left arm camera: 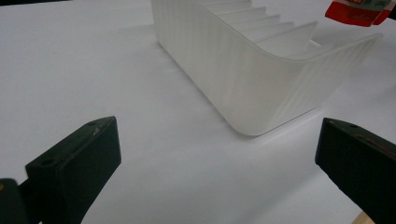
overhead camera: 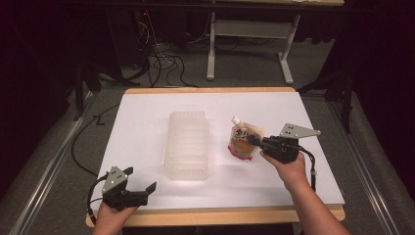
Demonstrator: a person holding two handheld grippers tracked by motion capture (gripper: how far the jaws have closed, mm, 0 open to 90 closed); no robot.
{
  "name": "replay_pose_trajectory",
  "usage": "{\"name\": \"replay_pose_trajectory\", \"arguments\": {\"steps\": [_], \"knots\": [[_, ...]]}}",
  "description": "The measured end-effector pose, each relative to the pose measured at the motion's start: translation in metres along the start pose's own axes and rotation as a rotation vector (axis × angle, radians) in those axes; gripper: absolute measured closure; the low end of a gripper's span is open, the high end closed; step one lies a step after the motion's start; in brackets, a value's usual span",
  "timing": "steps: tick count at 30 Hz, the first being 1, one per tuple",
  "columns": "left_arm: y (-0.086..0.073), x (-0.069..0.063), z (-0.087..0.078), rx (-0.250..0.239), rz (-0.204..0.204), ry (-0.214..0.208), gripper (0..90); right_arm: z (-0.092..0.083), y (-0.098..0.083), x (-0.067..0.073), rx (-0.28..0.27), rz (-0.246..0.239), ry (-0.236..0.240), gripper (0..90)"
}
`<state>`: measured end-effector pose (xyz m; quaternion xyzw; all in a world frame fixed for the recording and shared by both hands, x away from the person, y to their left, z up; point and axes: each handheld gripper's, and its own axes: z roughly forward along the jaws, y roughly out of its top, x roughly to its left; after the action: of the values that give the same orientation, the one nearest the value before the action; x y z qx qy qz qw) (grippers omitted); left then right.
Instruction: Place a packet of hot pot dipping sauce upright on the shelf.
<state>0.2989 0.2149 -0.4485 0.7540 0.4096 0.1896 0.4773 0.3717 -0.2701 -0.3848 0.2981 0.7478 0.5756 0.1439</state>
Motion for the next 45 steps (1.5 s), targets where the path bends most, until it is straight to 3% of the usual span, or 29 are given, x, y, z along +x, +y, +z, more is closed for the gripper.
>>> {"name": "replay_pose_trajectory", "arguments": {"steps": [17, 25, 39, 45], "knots": [[0.0, 0.001, 0.0, -0.001, -0.005, -0.003, 0.7, 0.045, 0.02, 0.036, -0.016, -0.029, 0.139, 90.0], [-0.001, 0.002, -0.001, -0.003, -0.008, -0.002, 0.7, 0.058, 0.02, 0.041, 0.015, -0.042, 0.152, 90.0], [0.0, 0.001, -0.001, 0.0, -0.006, 0.004, 0.7, 0.03, 0.014, 0.05, 0.004, -0.046, 0.185, 90.0], [0.0, 0.002, 0.0, 0.004, -0.003, 0.003, 0.7, 0.036, 0.014, 0.056, 0.031, -0.056, 0.224, 90.0]]}}
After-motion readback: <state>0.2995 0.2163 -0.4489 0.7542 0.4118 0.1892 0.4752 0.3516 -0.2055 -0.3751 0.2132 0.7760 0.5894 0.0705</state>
